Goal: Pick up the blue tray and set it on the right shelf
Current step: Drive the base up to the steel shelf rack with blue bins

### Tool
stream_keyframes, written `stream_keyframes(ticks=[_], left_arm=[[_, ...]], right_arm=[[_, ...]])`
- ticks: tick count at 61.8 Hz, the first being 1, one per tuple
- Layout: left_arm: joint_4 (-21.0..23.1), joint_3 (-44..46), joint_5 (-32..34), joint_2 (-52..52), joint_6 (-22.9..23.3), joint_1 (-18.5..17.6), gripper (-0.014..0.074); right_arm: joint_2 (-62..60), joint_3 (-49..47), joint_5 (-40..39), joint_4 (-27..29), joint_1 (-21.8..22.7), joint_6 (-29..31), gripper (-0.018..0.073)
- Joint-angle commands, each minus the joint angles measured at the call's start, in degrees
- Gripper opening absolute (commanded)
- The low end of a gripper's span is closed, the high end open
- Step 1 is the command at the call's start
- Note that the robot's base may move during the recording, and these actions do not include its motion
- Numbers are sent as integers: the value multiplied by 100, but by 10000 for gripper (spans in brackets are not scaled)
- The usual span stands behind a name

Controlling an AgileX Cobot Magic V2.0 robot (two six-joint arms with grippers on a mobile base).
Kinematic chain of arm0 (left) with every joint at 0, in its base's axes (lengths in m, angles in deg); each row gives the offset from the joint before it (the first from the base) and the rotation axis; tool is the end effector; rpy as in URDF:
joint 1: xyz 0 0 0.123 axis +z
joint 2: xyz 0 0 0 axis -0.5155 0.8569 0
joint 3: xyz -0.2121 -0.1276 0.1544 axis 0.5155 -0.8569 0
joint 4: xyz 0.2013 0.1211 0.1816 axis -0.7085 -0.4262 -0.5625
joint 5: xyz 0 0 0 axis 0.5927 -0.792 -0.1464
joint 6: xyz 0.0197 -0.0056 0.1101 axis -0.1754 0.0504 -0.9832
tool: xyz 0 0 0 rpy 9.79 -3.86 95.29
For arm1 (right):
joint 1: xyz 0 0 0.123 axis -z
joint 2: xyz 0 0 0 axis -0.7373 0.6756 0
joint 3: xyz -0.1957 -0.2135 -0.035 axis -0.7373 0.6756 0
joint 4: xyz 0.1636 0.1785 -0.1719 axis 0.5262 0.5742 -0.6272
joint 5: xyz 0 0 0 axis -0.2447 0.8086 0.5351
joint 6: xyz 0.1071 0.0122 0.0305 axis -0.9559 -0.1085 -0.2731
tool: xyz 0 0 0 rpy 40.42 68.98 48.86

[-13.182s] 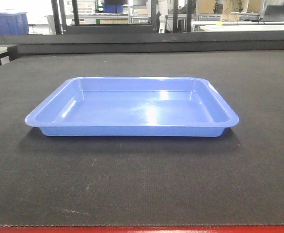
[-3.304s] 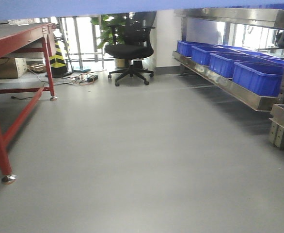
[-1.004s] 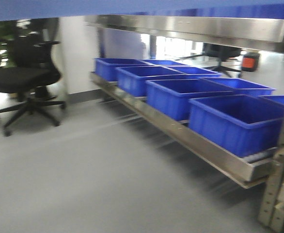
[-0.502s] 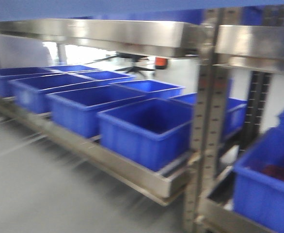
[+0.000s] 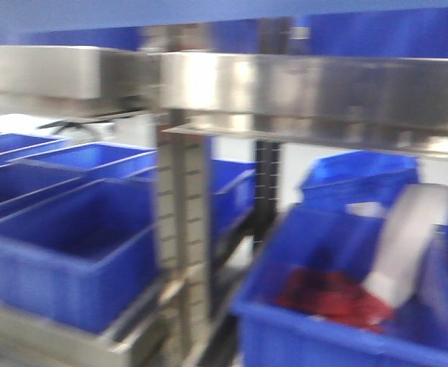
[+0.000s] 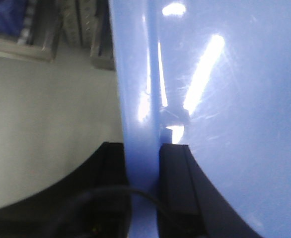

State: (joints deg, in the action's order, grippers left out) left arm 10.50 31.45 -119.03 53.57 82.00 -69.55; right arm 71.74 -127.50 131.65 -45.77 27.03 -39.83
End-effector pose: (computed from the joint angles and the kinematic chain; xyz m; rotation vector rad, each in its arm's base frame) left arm 0.2521 -0.2014 0.3987 0.3405 2.6144 -0.3977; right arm 0.2163 0.0763 0.4074 -0.0134 2.4244 0.2723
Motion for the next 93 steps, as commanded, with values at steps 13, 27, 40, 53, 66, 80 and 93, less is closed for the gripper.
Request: stream_keyframes(ticks=[13, 27, 40, 53, 66, 80, 93], left_arm=[[-240, 157, -635, -182, -117, -32, -48], [-240, 157, -635, -182, -117, -32, -48], [-240, 157, -635, -182, -117, -32, -48], [-240, 157, -635, -182, -117, -32, -48], [-240, 157, -635, -182, -117, -32, -48], [-240, 157, -635, -182, -117, -32, -48], [-240, 157, -635, -182, -117, -32, -48]], right_arm=[[-123, -232, -351, -284, 33, 131, 57], [-123, -232, -351, -284, 33, 131, 57], [-123, -232, -351, -284, 33, 131, 57], [-123, -232, -351, -284, 33, 131, 57], [-123, -232, -351, -284, 33, 131, 57], [-123, -232, -351, -284, 33, 131, 57], [-123, -232, -351, -284, 33, 131, 57]])
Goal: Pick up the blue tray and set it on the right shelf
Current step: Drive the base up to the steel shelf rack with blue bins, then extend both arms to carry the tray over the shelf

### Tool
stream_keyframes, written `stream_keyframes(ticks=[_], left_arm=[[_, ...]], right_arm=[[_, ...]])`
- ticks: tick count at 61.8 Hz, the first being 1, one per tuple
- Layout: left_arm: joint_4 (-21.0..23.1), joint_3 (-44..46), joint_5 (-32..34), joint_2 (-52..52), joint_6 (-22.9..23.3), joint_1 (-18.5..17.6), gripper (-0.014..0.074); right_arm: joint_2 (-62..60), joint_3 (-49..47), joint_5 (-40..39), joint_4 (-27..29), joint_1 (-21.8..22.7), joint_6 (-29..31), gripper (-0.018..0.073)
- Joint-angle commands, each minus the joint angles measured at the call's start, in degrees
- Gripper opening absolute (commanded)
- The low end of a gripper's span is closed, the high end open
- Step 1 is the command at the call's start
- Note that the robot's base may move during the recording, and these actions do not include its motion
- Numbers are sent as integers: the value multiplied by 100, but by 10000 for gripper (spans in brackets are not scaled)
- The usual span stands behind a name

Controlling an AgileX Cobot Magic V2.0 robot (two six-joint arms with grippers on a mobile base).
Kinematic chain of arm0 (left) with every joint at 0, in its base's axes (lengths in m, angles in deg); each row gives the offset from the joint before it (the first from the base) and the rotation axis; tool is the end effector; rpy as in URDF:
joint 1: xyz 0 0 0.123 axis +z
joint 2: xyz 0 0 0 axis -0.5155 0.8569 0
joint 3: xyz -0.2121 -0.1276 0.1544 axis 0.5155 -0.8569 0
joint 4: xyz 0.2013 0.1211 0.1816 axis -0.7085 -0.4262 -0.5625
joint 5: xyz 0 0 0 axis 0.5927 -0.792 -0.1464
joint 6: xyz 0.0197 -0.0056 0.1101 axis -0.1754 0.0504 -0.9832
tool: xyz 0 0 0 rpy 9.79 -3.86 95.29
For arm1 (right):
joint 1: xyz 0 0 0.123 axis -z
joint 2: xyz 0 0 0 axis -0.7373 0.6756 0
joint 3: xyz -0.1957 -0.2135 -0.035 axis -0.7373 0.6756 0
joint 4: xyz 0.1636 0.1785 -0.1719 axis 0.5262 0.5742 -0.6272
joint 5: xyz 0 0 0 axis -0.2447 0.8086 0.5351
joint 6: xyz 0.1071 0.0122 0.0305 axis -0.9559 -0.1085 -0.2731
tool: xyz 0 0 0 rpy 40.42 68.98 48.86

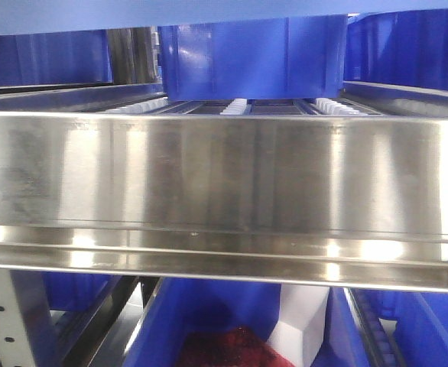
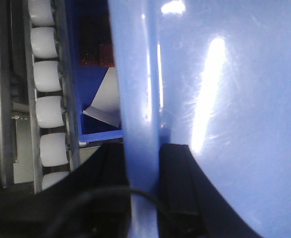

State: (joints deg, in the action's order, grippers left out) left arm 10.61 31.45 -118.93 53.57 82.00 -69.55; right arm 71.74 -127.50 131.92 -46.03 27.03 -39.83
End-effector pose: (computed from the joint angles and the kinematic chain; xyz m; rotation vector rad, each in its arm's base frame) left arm 0.2521 -0.2017 0.3988 0.3402 2.6135 -0.4011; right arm 0.2161 0.0757 0.4070 -0.0137 2.4280 0.2649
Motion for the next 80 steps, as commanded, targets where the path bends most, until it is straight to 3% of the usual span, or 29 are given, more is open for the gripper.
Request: stream_keyframes(ticks=[1, 72, 80], left_arm=[[-250, 157, -645, -182, -117, -32, -48], [-260, 194, -618, -182, -185, -32, -48], [-332, 409, -453, -103, -194, 144, -48]], right_arm=[[-123, -232, -378, -257, 33, 131, 57], [-123, -232, -511, -203, 33, 131, 57], [-64, -329, -742, -77, 33, 174, 57]])
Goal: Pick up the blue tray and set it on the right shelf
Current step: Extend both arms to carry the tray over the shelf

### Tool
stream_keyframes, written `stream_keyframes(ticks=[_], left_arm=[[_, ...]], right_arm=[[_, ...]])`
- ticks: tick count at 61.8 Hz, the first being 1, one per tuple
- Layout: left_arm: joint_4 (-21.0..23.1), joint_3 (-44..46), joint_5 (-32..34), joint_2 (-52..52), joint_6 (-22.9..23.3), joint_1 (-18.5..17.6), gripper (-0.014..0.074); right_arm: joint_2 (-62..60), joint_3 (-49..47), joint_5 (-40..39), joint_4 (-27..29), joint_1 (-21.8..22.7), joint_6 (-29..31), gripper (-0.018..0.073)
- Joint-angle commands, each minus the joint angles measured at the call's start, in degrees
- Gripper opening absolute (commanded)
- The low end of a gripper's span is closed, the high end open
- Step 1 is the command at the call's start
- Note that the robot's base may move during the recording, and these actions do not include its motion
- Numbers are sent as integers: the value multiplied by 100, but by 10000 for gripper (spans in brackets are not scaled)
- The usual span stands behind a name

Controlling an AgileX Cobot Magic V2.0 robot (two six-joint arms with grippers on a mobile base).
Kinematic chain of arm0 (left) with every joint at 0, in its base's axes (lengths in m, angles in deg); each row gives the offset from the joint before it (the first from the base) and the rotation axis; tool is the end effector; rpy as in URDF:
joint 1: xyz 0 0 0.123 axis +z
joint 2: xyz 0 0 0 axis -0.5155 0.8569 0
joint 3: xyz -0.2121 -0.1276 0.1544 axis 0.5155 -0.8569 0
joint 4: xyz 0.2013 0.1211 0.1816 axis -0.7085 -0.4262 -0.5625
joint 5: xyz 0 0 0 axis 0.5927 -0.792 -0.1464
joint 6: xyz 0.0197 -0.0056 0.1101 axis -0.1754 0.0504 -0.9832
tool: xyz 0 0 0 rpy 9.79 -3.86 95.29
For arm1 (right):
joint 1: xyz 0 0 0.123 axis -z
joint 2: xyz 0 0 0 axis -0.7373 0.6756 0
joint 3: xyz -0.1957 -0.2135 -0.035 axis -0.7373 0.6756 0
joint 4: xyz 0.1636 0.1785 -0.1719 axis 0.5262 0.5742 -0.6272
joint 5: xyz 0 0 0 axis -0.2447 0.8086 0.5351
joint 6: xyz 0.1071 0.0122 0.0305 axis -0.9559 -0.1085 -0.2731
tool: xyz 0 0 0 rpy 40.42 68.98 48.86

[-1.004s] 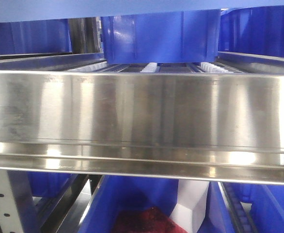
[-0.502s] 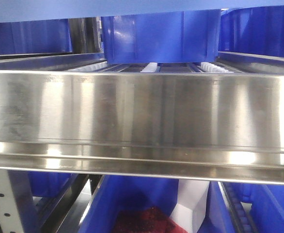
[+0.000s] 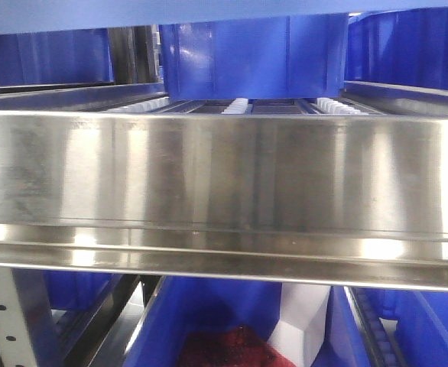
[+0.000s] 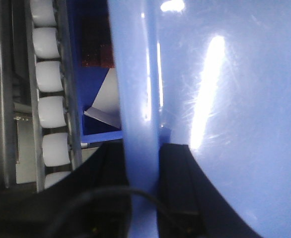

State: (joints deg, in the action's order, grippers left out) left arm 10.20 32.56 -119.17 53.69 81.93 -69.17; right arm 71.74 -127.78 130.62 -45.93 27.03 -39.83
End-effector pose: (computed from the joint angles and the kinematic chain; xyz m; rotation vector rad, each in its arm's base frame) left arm 0.2543 -0.1996 0.4046 0.3318 2.5988 -0.3974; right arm 0.2177 0.0765 0.4105 -0.0139 2.4014 0.2771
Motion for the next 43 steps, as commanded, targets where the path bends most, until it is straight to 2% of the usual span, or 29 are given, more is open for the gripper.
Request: stream_keyframes(ticks=[1, 17, 43], left_arm=[[-291, 359, -421, -83, -202, 155, -48], [-291, 1059, -199, 691, -476, 721, -48], [-291, 1105, 259, 1799, -480, 829, -47]], right_arm=[[-24, -350, -606, -58, 33, 191, 57], [912, -1002, -595, -9, 39, 254, 57], [2434, -1065, -856, -74, 39, 254, 57]])
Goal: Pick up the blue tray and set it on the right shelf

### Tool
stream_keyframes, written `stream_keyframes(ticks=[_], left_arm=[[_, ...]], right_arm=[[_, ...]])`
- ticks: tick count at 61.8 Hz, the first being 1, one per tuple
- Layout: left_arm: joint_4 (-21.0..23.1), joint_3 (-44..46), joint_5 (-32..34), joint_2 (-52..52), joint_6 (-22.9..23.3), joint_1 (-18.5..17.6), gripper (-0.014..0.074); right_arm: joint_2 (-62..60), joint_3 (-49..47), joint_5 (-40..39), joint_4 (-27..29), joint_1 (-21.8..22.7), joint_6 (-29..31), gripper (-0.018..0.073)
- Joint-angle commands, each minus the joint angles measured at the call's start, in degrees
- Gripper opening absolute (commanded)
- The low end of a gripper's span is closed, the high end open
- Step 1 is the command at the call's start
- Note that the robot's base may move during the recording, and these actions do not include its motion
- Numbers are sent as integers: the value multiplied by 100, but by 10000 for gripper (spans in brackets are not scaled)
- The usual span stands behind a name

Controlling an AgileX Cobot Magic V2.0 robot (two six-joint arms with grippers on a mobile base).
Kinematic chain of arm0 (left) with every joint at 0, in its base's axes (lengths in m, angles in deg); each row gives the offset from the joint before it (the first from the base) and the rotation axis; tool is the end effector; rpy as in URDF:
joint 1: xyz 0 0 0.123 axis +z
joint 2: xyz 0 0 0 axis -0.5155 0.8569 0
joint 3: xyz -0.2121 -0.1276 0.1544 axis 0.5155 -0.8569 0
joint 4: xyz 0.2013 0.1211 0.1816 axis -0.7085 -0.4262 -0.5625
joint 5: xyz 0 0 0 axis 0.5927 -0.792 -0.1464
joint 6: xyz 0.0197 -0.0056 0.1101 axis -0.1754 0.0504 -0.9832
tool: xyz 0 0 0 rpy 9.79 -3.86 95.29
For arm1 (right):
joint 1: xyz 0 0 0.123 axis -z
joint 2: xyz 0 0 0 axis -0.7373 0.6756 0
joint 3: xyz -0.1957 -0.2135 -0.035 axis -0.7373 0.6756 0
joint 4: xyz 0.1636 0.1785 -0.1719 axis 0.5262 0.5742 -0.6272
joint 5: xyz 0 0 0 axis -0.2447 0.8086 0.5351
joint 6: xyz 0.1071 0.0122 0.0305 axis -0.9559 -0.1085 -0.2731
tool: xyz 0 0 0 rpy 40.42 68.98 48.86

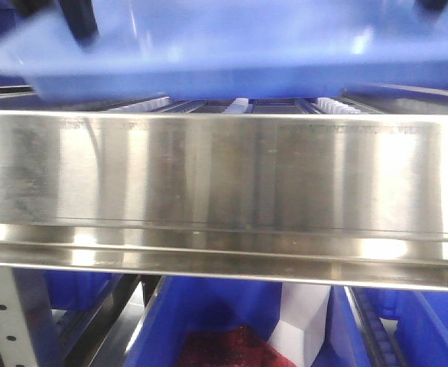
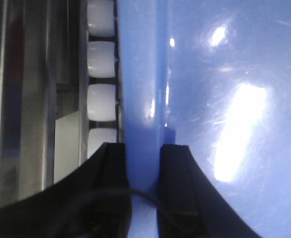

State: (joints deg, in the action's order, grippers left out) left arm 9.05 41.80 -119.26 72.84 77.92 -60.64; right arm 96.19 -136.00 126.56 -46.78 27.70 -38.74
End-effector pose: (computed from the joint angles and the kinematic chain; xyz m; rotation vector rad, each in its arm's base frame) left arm 0.3601 -0.2022 0.3364 0.2455 2.7507 -0.2078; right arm 0.3317 0.1133 0.3420 -0.0399 2.6034 0.1682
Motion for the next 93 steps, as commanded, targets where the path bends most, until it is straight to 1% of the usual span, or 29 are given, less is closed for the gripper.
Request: stream_keyframes(ticks=[1, 6, 9, 13, 18, 20, 21, 22, 23, 26, 29, 32, 38, 50, 54, 56, 58, 60, 64, 70, 72, 74, 79, 83, 93], left_arm=[[-177, 181, 268, -101, -79, -24, -47], [-187, 181, 291, -29, -79, -24, -34], [-187, 181, 305, 7, -79, -24, 1], [-208, 181, 320, 33, -79, -15, 64], [-211, 181, 319, 58, -92, -15, 183], [-251, 181, 335, 70, -92, -15, 252], [-251, 181, 334, 70, -92, -15, 279], [-251, 181, 338, 70, -92, -15, 307], [-251, 181, 347, 70, -92, -15, 320], [-275, 181, 370, 80, -92, -15, 417], [-292, 181, 385, 80, -92, -15, 465], [-334, 181, 414, 80, -92, -15, 514], [-378, 181, 440, 80, -92, -15, 544], [-378, 181, 429, -94, -223, -70, 530], [-453, 181, 429, -238, -292, -181, 498], [-505, 181, 453, -347, -325, -253, 469], [-603, 144, 473, -427, -325, -338, 448], [-728, 88, 558, -576, -325, -428, 409], [-917, -129, 826, -899, -314, -633, 324], [-968, -636, 1356, -1435, -131, -885, 185], [-981, -911, 1619, -1699, -59, -958, 118], [-981, -1105, 1788, -1880, 14, -985, 74], [-970, -1732, 2307, -2480, 102, -1055, -56], [-903, -2222, 2637, -2901, 102, -1064, -39], [-905, -3550, 3527, -4076, 102, -1115, -43]], right_arm=[[23, -243, -457, 11, -28, 145, 57], [153, -243, -499, 11, -28, 145, 60], [217, -243, -508, 6, -28, 145, 64], [237, -243, -512, 7, -23, 145, 104], [238, -245, -540, -4, -14, 145, 223], [233, -251, -540, -11, -4, 145, 284], [233, -251, -540, -22, -4, 145, 317], [233, -251, -540, -37, -4, 145, 368], [233, -251, -540, -53, -4, 145, 403], [233, -251, -531, -123, -4, 140, 505], [233, -251, -504, -188, -4, 140, 612], [233, -251, -481, -242, -4, 112, 652], [233, -251, -416, -346, -4, 47, 630], [17, -264, -372, -379, -4, 42, 621], [-163, -264, -387, -379, -4, 42, 582], [-270, -264, -387, -379, -4, 48, 553], [-414, -258, -382, -379, -4, 49, 507], [-509, -252, -382, -379, -4, 52, 473], [-867, -178, -410, -384, -4, 83, 345], [-1413, 93, -586, -384, -4, 127, 169], [-1684, 265, -681, -384, -4, 165, 96], [-1874, 393, -772, -384, -4, 214, 55], [-2449, 832, -1000, -384, -4, 396, 53], [-2946, 1213, -1205, -384, -4, 560, 53], [-4144, 2438, -1917, -384, -4, 1015, 53]])
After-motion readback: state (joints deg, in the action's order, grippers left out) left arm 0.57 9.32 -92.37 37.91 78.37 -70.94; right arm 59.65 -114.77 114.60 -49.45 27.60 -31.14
